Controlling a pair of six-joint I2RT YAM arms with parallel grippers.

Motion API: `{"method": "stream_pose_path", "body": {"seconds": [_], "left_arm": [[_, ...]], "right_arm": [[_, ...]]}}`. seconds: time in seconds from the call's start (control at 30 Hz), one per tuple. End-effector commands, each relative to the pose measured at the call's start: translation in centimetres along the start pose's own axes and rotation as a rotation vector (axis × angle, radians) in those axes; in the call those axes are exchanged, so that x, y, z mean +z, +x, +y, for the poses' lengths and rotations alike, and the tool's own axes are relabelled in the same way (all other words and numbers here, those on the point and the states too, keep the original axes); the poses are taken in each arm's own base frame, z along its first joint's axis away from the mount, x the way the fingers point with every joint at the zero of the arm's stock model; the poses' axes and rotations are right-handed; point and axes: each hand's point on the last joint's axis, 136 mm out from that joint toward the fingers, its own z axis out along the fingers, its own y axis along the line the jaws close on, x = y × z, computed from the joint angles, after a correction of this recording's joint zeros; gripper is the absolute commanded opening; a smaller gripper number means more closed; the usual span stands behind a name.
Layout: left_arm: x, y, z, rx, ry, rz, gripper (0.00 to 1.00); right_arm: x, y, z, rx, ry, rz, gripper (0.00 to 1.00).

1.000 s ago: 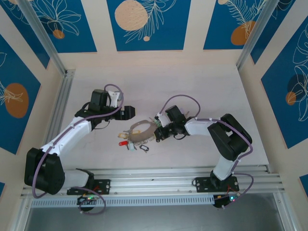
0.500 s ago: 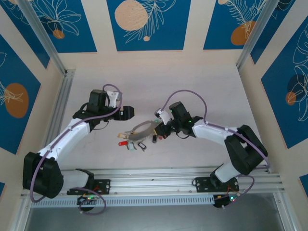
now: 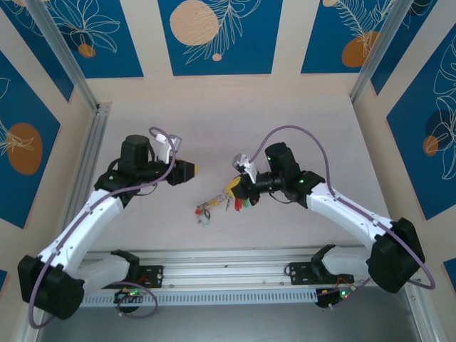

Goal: Put the keys on the keyring

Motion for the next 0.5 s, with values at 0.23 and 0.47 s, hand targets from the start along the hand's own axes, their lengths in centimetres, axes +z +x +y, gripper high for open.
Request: {"method": "stream_pose_path", "body": {"seconds": [0.23, 0.47], "left_arm": [[-2.9, -1.5, -11.0, 0.277, 0.395, -0.064, 0.48], [-2.4, -1.8, -12.9, 0.359, 0.435, -0.049, 0.47]], "right_arm": [[-3.6, -8.2, 4.9, -0.221, -0.204, -0.188, 0.0], [-4.6, -10.8, 6.2, -0.26, -0.28, -0.235, 0.0]]}}
